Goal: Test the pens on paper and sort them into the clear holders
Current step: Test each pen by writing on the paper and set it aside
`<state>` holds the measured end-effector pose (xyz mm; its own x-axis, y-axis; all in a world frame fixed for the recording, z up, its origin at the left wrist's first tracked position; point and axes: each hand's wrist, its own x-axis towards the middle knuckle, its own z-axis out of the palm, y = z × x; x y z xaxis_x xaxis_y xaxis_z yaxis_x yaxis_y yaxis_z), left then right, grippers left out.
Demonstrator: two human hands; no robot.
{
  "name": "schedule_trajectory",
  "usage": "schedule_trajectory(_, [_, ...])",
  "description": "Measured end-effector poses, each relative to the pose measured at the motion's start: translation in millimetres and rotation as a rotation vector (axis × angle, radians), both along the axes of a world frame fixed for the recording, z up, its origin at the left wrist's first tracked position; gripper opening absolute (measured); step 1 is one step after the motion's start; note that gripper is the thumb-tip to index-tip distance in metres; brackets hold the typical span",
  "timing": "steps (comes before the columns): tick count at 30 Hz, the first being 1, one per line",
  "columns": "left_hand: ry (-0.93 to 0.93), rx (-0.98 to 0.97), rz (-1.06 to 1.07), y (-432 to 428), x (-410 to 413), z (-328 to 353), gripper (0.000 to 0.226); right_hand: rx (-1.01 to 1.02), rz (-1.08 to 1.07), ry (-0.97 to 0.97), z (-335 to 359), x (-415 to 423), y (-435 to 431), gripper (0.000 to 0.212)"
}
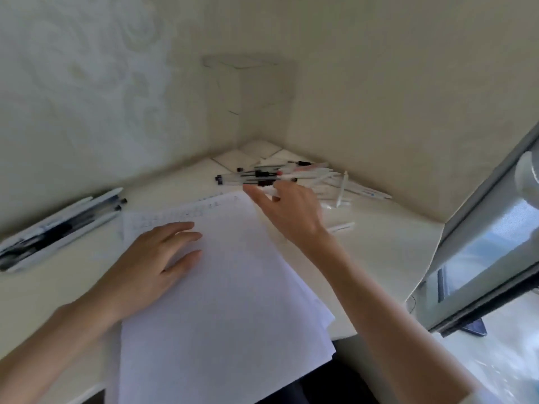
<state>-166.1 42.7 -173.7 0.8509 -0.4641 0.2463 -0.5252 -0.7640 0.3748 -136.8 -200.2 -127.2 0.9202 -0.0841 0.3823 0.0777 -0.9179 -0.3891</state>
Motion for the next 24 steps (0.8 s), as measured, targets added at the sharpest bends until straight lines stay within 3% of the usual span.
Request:
schedule_trajectory(6, [-0.031, 0.022, 0.050, 21, -8, -8, 0.069, 0.027, 0.216, -0.317, -19, 21, 56, 0.045])
schedule_trajectory(9, [-0.065, 0.051, 0.055, 18, -8, -9, 0.059, -0.005, 0.337, -0.356, -22, 36, 72, 0.047])
schedule_trajectory(12, [-0.036, 0.062, 0.066, 18, -10, -10, 0.052, 0.149, 0.437, -0.407, -18, 45, 89, 0.028])
schedule_trajectory(15, [-0.026, 0.068, 0.074, 19, -11, -10, 0.045, 0.488, 0.485, -0.339, -10, 44, 101, 0.038])
schedule_trajectory(18, [-0.025, 0.071, 0.078, 19, -9, -10, 0.042, 0.787, 0.413, -0.112, -9, 38, 102, 0.046])
schedule_trajectory(20, [-0.025, 0.074, 0.072, 19, -9, -10, 0.041, 0.887, 0.378, 0.075, -12, 34, 102, 0.060])
schedule_trajectory(24, [-0.025, 0.102, 0.061, 19, -8, -12, 0.044, 0.974, 0.315, 0.173, -12, 34, 100, 0.071])
